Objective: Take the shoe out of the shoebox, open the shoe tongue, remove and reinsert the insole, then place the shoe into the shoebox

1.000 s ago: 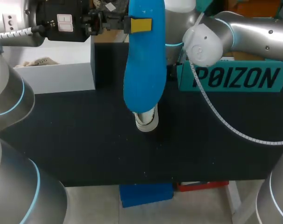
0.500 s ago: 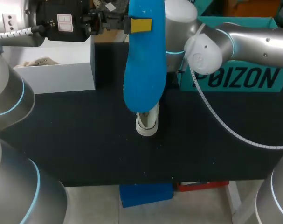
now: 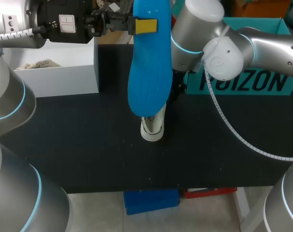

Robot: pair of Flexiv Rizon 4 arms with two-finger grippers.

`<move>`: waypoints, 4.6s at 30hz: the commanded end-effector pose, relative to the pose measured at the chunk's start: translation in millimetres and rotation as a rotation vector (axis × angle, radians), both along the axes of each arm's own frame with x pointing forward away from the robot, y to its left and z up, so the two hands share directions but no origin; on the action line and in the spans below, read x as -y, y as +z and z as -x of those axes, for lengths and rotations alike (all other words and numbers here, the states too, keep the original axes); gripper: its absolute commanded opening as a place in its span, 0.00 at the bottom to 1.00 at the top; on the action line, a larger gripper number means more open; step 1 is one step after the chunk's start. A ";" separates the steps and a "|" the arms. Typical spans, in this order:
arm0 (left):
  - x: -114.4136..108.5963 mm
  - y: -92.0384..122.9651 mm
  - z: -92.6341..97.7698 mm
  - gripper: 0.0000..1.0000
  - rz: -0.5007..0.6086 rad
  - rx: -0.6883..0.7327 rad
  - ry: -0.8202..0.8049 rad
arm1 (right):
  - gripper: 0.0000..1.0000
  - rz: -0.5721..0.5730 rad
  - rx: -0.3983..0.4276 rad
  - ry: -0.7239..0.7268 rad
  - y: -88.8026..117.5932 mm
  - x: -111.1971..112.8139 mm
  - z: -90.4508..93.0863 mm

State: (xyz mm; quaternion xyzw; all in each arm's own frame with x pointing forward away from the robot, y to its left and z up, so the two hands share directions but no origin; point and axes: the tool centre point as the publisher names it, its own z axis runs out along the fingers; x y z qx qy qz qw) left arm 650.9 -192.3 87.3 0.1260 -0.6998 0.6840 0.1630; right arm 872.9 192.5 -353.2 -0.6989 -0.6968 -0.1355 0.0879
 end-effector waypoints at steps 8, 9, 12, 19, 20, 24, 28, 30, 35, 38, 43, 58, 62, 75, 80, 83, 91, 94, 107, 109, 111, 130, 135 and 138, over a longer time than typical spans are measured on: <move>1.1 0.8 0.0 0.00 -0.005 -0.002 0.001 | 1.00 -0.510 0.089 0.061 33.4 18.8 14.6; 1.1 0.8 0.0 0.00 -0.005 -0.002 0.001 | 1.00 -0.510 0.089 0.061 33.4 18.8 14.6; 1.1 0.8 0.0 0.00 -0.005 -0.002 0.001 | 1.00 -0.510 0.089 0.061 33.4 18.8 14.6; 1.1 0.8 0.0 0.00 -0.005 -0.002 0.001 | 1.00 -0.510 0.089 0.061 33.4 18.8 14.6; 1.1 0.8 0.0 0.00 -0.005 -0.002 0.001 | 1.00 -0.510 0.089 0.061 33.4 18.8 14.6; 1.1 0.8 0.0 0.00 -0.005 -0.002 0.001 | 1.00 -0.510 0.089 0.061 33.4 18.8 14.6; 1.1 0.8 0.0 0.00 -0.005 -0.002 0.001 | 1.00 -0.667 0.115 0.000 44.3 33.9 19.8; 1.1 0.8 0.0 0.00 -0.005 -0.002 0.001 | 1.00 -0.736 0.119 -0.016 50.7 36.5 21.0; 1.1 0.8 0.0 0.00 -0.005 -0.002 0.001 | 1.00 -0.824 0.120 -0.025 64.6 37.9 20.2; 1.1 0.8 0.0 0.00 -0.005 -0.002 0.001 | 1.00 -0.818 0.117 -0.025 70.3 35.7 19.7; 1.1 0.8 0.0 0.00 -0.005 -0.002 0.001 | 1.00 -0.847 0.123 -0.020 85.0 33.4 20.4; 1.1 0.8 0.0 0.00 -0.005 -0.002 0.001 | 1.00 -1.026 0.017 0.004 129.7 25.6 37.8; 1.1 0.8 0.0 0.00 -0.005 -0.002 0.001 | 1.00 -1.110 0.003 -0.002 138.0 25.7 43.2; 1.1 0.8 0.0 0.00 -0.005 -0.002 0.001 | 1.00 -1.241 0.093 -0.006 147.4 24.8 49.5; 5.3 -4.0 -3.1 0.00 0.008 0.054 -0.007 | 1.00 -1.241 0.093 -0.006 147.4 24.8 49.5; 10.1 -14.0 -8.3 0.00 0.041 0.119 -0.034 | 1.00 -1.241 0.093 -0.006 147.4 24.8 49.5; 28.6 -63.5 -21.3 0.00 0.018 0.282 -0.088 | 1.00 -1.241 0.093 -0.006 147.4 24.8 49.5; 35.0 -88.0 -27.8 0.00 -0.039 0.403 -0.082 | 1.00 -1.241 0.093 -0.006 147.4 24.8 49.5; 40.4 -123.4 -44.5 0.00 -0.082 0.412 -0.061 | 1.00 -1.241 0.093 -0.006 147.4 24.8 49.5; 40.4 -123.4 -44.5 0.00 -0.082 0.412 -0.061 | 1.00 -1.241 0.093 -0.006 147.4 24.8 49.5; 40.4 -123.4 -44.5 0.00 -0.082 0.412 -0.061 | 1.00 -1.241 0.093 -0.006 147.4 24.8 49.5; 6.5 -170.3 -19.8 0.00 0.211 0.705 -0.012 | 1.00 -1.241 0.093 -0.006 147.4 24.8 49.5; 2.4 -192.8 -17.6 0.00 0.202 0.810 -0.045 | 1.00 -1.241 0.093 -0.006 147.4 24.8 49.5; 2.2 -207.6 -18.3 0.00 0.133 0.876 -0.089 | 1.00 -1.241 0.093 -0.006 147.4 24.8 49.5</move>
